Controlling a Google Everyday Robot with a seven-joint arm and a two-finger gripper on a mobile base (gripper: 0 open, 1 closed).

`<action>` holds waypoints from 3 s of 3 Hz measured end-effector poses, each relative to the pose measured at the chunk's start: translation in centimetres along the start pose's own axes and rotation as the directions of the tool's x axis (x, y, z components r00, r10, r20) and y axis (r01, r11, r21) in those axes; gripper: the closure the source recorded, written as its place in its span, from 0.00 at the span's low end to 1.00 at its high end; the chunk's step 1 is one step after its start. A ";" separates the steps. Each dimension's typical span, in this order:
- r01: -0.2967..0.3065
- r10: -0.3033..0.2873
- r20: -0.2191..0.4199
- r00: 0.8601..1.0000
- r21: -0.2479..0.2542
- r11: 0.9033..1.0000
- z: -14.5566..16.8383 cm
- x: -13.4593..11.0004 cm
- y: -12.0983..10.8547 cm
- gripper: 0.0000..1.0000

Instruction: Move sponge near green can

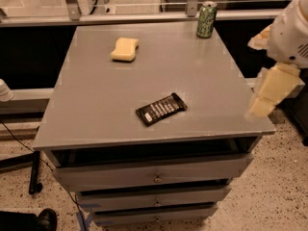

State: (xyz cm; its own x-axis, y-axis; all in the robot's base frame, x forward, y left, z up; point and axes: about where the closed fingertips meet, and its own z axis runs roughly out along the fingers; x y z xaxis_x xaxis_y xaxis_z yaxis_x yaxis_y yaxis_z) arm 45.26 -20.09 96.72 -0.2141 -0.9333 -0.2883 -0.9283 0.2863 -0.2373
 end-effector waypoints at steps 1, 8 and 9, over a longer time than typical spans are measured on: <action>-0.025 0.029 0.173 0.984 -0.024 0.999 3.4 -4.1 -1.9 0.00; -0.254 0.168 0.671 0.722 0.031 0.967 17.6 -19.2 -12.8 0.00; -0.308 0.191 0.739 0.646 0.024 0.951 19.9 -22.5 -15.9 0.00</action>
Offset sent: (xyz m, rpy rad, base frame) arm 0.1279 0.1325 -0.0371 0.5725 -0.0997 0.0683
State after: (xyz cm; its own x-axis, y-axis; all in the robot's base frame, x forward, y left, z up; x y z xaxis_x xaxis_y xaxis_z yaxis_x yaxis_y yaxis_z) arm 70.87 0.65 88.51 -0.0905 -0.3880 -0.9172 -0.8094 0.5653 -0.1593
